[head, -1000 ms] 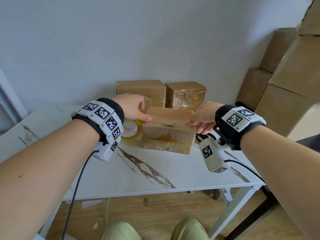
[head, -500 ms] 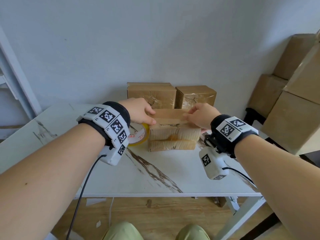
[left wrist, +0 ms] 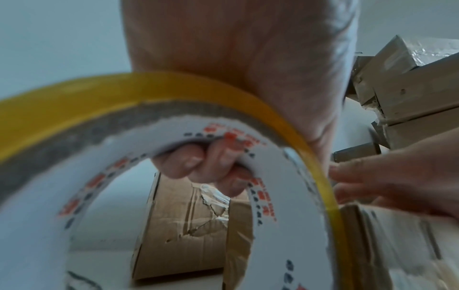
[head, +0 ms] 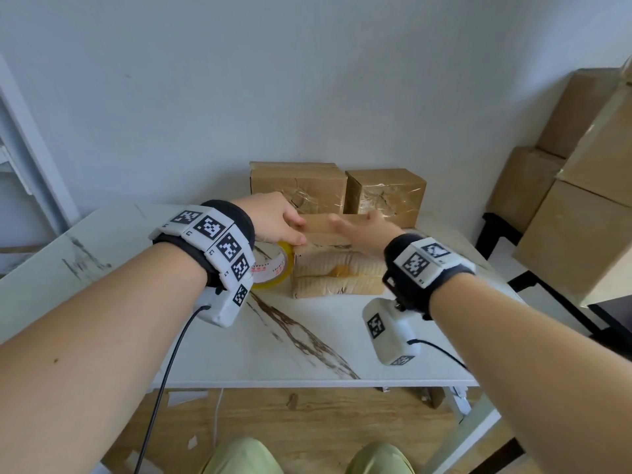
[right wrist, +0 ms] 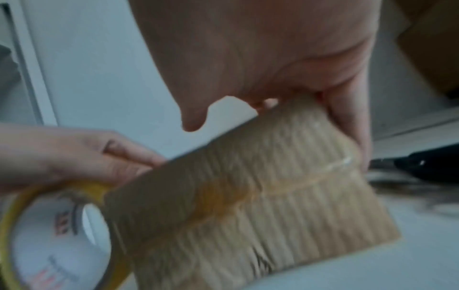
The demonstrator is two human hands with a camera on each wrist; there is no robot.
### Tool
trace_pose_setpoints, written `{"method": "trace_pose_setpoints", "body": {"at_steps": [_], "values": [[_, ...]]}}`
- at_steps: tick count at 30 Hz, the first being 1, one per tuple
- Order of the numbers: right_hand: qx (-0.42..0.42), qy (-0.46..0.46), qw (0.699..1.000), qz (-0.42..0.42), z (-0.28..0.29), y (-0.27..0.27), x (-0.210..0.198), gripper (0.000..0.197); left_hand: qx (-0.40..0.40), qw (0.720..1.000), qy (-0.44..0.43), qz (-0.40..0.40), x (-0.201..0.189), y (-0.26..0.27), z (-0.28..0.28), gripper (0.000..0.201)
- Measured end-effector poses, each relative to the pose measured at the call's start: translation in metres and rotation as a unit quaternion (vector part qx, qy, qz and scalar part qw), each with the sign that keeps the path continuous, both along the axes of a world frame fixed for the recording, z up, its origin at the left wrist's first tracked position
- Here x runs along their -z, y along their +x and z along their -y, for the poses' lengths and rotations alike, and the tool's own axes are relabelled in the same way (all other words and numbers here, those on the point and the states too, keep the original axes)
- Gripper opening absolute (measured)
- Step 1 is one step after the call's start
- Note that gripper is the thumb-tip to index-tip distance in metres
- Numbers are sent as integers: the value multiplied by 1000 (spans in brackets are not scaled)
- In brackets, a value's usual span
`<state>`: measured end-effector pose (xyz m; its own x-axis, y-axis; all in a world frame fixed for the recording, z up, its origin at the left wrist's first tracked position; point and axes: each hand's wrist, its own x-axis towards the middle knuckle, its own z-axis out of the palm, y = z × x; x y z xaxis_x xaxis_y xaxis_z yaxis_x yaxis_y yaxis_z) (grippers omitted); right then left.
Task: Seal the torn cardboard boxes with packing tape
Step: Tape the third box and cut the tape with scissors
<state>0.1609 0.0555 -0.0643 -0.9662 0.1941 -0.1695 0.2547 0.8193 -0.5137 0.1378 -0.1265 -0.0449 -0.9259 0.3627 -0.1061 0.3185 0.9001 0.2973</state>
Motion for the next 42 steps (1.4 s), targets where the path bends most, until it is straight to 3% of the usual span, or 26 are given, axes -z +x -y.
{"method": "trace_pose_setpoints", "body": {"at_steps": [3,9,13,15,18,19,21,24,28,30,32,35,39,42], "values": [[-17,57,998,-12,4,-3,8,103,-3,1000,1,-4,1,-2,2,54],[-83,109,990,-43,-23,-5,5,66,-4,1000,10,0,2,-2,2,54],[-112,93,989,-37,-33,-5,1,47,1,1000,15,1,3,1,3,53],[-119,101,988,-23,-33,-8,-4,43,1,1000,16,1,3,1,3,54],[-133,185,973,-39,-23,-10,-18,42,-6,999,32,6,4,2,8,55],[-162,199,965,-52,-18,-9,-23,46,-7,999,38,8,5,2,10,55],[-226,182,957,-31,-3,-4,-30,71,-9,999,51,10,7,2,15,55],[-286,195,938,12,22,-6,-30,86,-11,999,53,1,8,5,18,55],[-306,235,923,-1,37,-14,-23,106,-15,998,50,35,5,3,22,53],[-303,231,924,17,33,-18,-21,112,-49,993,86,66,3,1,31,41],[-296,242,923,36,30,-19,-21,121,-94,982,130,104,0,-1,42,46],[-317,257,912,40,47,-19,-23,119,-107,977,147,111,1,-2,45,36],[-359,199,911,28,77,-25,-19,86,-99,978,139,117,3,-3,35,39],[-368,188,910,34,75,-26,-19,85,-109,976,148,120,5,-3,41,40]]}}
